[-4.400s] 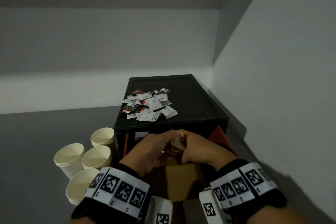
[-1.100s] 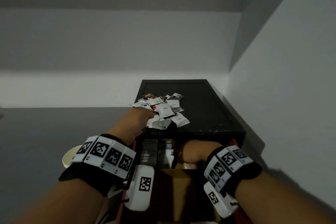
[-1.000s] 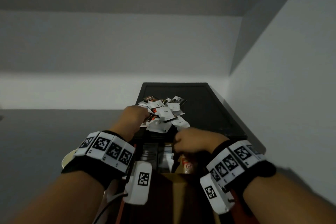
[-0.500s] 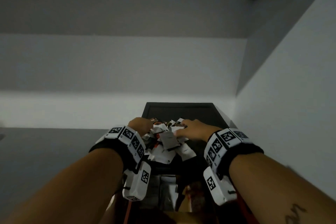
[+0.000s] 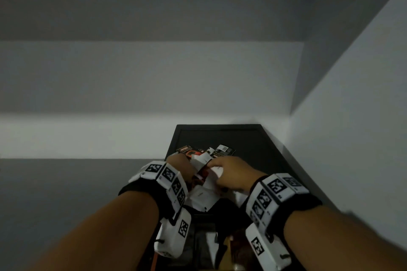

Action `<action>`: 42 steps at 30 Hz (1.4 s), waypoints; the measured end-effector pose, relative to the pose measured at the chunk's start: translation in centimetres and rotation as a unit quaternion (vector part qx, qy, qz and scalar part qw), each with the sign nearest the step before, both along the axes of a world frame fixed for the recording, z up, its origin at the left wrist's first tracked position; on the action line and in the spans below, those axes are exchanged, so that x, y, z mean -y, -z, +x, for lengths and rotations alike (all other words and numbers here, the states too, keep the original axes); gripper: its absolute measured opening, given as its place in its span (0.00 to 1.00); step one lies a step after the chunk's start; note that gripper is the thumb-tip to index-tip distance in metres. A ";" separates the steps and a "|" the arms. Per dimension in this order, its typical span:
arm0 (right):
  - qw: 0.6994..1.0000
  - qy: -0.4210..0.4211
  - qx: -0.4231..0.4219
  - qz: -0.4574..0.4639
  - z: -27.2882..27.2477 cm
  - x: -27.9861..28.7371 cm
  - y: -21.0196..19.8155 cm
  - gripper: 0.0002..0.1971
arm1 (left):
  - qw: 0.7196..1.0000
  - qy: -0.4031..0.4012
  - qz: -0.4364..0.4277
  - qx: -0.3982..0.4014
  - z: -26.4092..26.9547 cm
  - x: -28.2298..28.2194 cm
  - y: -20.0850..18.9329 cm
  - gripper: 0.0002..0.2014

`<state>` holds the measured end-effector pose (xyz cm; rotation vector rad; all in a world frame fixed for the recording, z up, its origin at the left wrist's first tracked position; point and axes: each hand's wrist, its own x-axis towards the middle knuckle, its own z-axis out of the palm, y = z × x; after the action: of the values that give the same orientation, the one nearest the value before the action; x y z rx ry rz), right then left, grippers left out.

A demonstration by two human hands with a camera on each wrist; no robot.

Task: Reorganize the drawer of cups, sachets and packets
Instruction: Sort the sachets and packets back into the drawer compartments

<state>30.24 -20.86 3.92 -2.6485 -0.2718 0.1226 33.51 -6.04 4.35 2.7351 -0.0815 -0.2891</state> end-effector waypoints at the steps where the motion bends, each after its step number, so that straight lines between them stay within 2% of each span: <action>1: 0.999 0.018 0.003 0.031 -0.1 0.8 0.1 0.28 | 1.000 -0.009 0.004 0.015 0.3 -0.2 0.1 0.17; 4: 0.991 0.074 0.019 0.106 -0.3 2.9 0.5 0.30 | 0.997 -0.033 -0.019 0.073 0.8 -1.1 0.1 0.18; 9: 0.975 0.155 0.043 0.156 -0.9 5.4 0.5 0.37 | 0.983 -0.053 -0.131 0.116 0.6 -2.7 -0.7 0.19; 12: 0.955 0.207 0.055 0.206 -1.0 5.8 0.4 0.44 | 0.962 -0.060 -0.231 0.133 0.0 -2.8 -0.9 0.16; 16: 0.921 0.224 0.088 0.308 -0.7 5.3 -0.7 0.46 | 0.919 -0.070 -0.351 0.164 -0.9 -2.2 -1.3 0.15; 19: 0.897 0.184 0.070 0.396 -0.8 3.8 -1.8 0.46 | 0.881 -0.072 -0.453 0.115 -1.8 -0.7 -2.0 0.16; 22: 0.890 0.147 0.042 0.430 -1.1 2.0 -2.3 0.45 | 0.824 -0.074 -0.561 -0.004 -3.0 0.8 -2.4 0.11; 23: 0.890 0.143 0.039 0.431 -1.2 1.7 -2.2 0.45 | 0.816 -0.065 -0.573 -0.031 -3.2 1.2 -2.4 0.09; 26: 0.899 0.151 0.043 0.410 -1.2 1.3 -1.9 0.46 | 0.815 -0.066 -0.576 -0.023 -2.9 1.5 -2.1 0.07; 29: 0.884 0.195 0.049 0.421 -0.8 2.2 -1.5 0.45 | 0.824 -0.128 -0.551 0.034 -2.2 1.1 -2.2 0.09; 31: 0.888 0.234 0.043 0.393 -0.6 3.4 -1.2 0.44 | 0.817 -0.174 -0.547 0.059 -1.9 0.3 -2.6 0.11; 33: 0.915 0.249 0.014 0.318 -0.9 4.5 -0.4 0.44 | 0.792 -0.207 -0.572 0.055 -1.5 -0.9 -2.7 0.09; 36: 0.966 0.240 -0.043 0.086 -1.3 5.2 0.8 0.43 | 0.785 -0.224 -0.576 0.038 -0.9 -2.5 -2.4 0.09; 38: 0.970 0.232 -0.043 -0.056 -1.5 4.6 1.0 0.42 | 0.776 -0.249 -0.578 0.039 -0.5 -3.5 -2.1 0.10; 40: 0.971 0.218 0.011 -0.102 -1.8 3.2 0.4 0.37 | 0.761 -0.261 -0.593 0.020 -0.4 -3.9 -1.7 0.08; 42: 0.983 0.153 0.061 -0.080 -1.9 1.1 -0.2 0.31 | 0.755 -0.258 -0.603 -0.001 -0.6 -3.9 -1.1 0.04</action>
<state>28.34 -21.95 4.16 -2.8251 0.1120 -0.1223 32.94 -2.14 5.49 1.3642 0.3660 -0.0243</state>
